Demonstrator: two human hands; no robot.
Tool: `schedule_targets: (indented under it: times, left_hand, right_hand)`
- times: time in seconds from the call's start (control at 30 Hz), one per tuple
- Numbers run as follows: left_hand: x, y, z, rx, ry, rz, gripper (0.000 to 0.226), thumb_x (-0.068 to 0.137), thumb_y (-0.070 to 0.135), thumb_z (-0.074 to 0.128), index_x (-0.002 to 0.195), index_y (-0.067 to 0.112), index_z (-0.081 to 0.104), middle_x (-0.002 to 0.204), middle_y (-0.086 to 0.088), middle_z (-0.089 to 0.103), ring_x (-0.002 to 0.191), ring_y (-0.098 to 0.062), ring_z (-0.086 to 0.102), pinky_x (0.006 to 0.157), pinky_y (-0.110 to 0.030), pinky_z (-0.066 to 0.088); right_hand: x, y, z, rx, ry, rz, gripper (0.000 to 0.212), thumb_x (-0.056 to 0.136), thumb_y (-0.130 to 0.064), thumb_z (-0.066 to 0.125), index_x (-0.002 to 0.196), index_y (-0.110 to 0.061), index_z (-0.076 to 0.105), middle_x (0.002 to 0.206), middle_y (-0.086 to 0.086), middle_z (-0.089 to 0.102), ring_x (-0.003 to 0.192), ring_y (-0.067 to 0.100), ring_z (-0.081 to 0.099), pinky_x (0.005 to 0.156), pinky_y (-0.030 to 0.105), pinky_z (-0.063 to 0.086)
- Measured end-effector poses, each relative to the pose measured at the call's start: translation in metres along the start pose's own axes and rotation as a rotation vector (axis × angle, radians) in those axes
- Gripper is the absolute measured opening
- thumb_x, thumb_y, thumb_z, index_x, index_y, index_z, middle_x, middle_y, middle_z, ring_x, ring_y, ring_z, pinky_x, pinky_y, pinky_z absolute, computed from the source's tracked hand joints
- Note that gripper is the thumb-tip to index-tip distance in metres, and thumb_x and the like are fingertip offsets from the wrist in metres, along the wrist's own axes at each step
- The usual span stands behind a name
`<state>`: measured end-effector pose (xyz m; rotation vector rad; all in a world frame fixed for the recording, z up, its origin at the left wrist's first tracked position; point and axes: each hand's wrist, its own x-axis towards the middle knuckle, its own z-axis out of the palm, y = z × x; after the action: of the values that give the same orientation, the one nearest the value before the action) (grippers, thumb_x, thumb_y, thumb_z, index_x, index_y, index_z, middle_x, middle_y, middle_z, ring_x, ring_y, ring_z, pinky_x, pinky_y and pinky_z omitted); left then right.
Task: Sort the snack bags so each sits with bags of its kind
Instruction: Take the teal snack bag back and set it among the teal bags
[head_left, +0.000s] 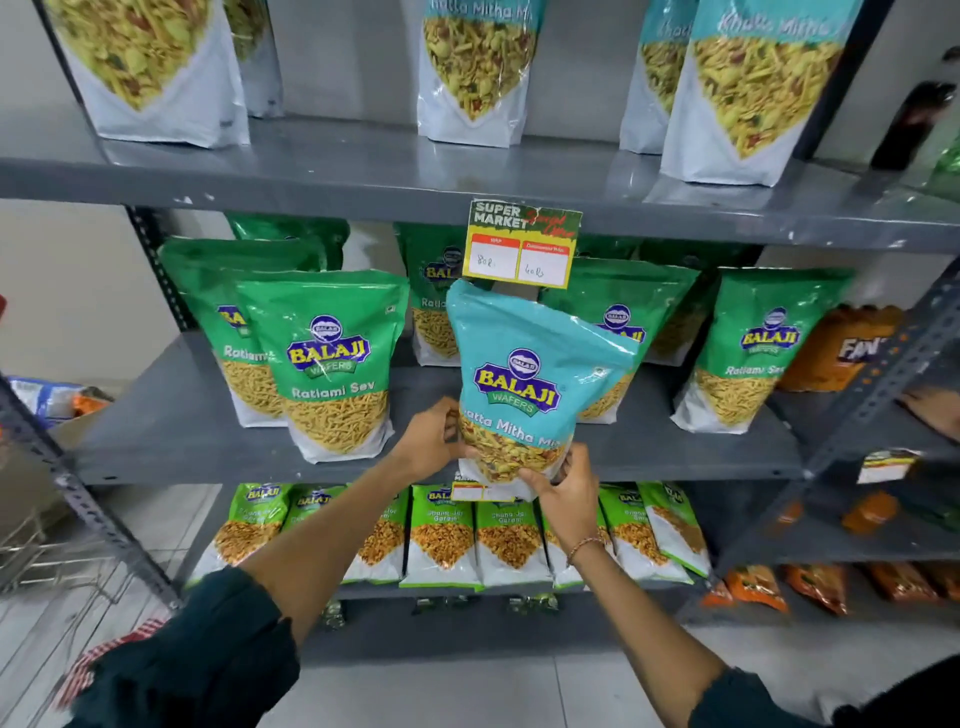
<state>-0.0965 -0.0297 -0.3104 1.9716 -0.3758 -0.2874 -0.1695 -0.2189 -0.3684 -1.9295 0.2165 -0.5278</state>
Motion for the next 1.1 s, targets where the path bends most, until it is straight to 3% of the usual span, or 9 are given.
schedule_targets:
  times: [0.13, 0.23, 0.33, 0.4, 0.5, 0.63, 0.77, 0.93, 1.1]
  left_hand:
    - [-0.031, 0.016, 0.006, 0.041, 0.010, 0.049, 0.054, 0.069, -0.004, 0.075, 0.111, 0.006, 0.042, 0.112, -0.016, 0.059, 0.106, -0.022, 0.059, 0.095, -0.046, 0.050]
    - [-0.054, 0.038, 0.005, 0.103, 0.018, 0.088, 0.054, 0.069, -0.002, 0.075, 0.112, 0.000, 0.042, 0.088, -0.025, 0.047, 0.068, -0.018, 0.054, 0.081, -0.039, 0.054]
    - [-0.072, 0.061, -0.006, 0.089, 0.020, 0.139, 0.058, 0.069, 0.003, 0.077, 0.116, 0.005, 0.042, 0.089, -0.018, 0.053, 0.088, -0.025, 0.061, 0.091, -0.043, 0.052]
    - [-0.082, 0.079, -0.018, 0.095, 0.006, 0.163, 0.066, 0.069, 0.008, 0.078, 0.123, 0.008, 0.040, 0.106, -0.010, 0.062, 0.100, -0.023, 0.063, 0.094, -0.041, 0.052]
    - [-0.090, 0.110, -0.039, 0.143, 0.046, 0.211, 0.059, 0.069, 0.011, 0.079, 0.116, 0.010, 0.043, 0.091, 0.001, 0.061, 0.085, -0.016, 0.061, 0.080, -0.030, 0.055]
    - [-0.096, 0.155, -0.072, 0.253, 0.178, 0.341, 0.061, 0.068, 0.021, 0.080, 0.118, 0.009, 0.048, 0.089, 0.005, 0.059, 0.084, -0.017, 0.058, 0.081, -0.034, 0.053]
    - [-0.096, 0.201, -0.103, 0.311, 0.273, 0.450, 0.056, 0.069, 0.021, 0.080, 0.116, 0.009, 0.051, 0.091, 0.004, 0.061, 0.079, -0.009, 0.057, 0.068, -0.016, 0.046]
    - [-0.082, 0.243, -0.143, 0.367, 0.327, 0.472, 0.063, 0.068, 0.030, 0.079, 0.119, 0.006, 0.050, 0.107, -0.007, 0.064, 0.095, -0.020, 0.059, 0.084, -0.028, 0.046]
    - [-0.060, 0.267, -0.172, 0.381, 0.368, 0.485, 0.063, 0.067, 0.033, 0.079, 0.117, 0.008, 0.050, 0.108, -0.007, 0.063, 0.097, -0.020, 0.058, 0.085, -0.030, 0.045]
  right_hand:
    - [-0.022, -0.015, -0.026, -0.007, 0.006, -0.033, 0.049, 0.066, -0.027, 0.080, 0.095, -0.041, 0.044, 0.101, 0.004, 0.066, 0.096, 0.019, 0.063, 0.082, 0.045, 0.054]
    - [-0.034, -0.039, -0.044, -0.004, -0.005, -0.083, 0.050, 0.065, -0.019, 0.081, 0.099, -0.028, 0.046, 0.095, -0.002, 0.065, 0.092, 0.015, 0.064, 0.083, 0.042, 0.055]
    - [-0.040, -0.066, -0.060, 0.008, -0.028, -0.155, 0.052, 0.064, -0.020, 0.082, 0.101, -0.024, 0.046, 0.095, -0.014, 0.061, 0.091, 0.008, 0.061, 0.087, 0.032, 0.052]
    - [-0.039, -0.086, -0.071, 0.012, -0.036, -0.202, 0.054, 0.062, -0.025, 0.083, 0.103, -0.024, 0.048, 0.096, -0.012, 0.062, 0.093, 0.011, 0.062, 0.088, 0.032, 0.051]
    - [-0.029, -0.121, -0.083, 0.037, -0.029, -0.259, 0.056, 0.058, -0.031, 0.085, 0.101, -0.021, 0.051, 0.099, -0.002, 0.065, 0.097, 0.016, 0.064, 0.088, 0.039, 0.052]
    - [-0.009, -0.178, -0.096, 0.074, -0.036, -0.330, 0.056, 0.058, -0.029, 0.086, 0.102, -0.018, 0.053, 0.099, -0.009, 0.065, 0.097, 0.008, 0.062, 0.091, 0.035, 0.050]
    - [0.016, -0.229, -0.106, 0.075, -0.052, -0.410, 0.054, 0.058, -0.030, 0.085, 0.099, -0.014, 0.054, 0.099, -0.005, 0.067, 0.096, 0.009, 0.063, 0.089, 0.035, 0.052]
    - [0.056, -0.282, -0.109, 0.062, -0.093, -0.487, 0.061, 0.056, -0.039, 0.084, 0.105, -0.018, 0.054, 0.107, 0.001, 0.068, 0.100, 0.017, 0.064, 0.092, 0.042, 0.052]
    - [0.090, -0.317, -0.102, 0.042, -0.122, -0.548, 0.055, 0.061, -0.033, 0.082, 0.103, -0.015, 0.052, 0.103, 0.000, 0.065, 0.096, 0.016, 0.062, 0.088, 0.032, 0.051]
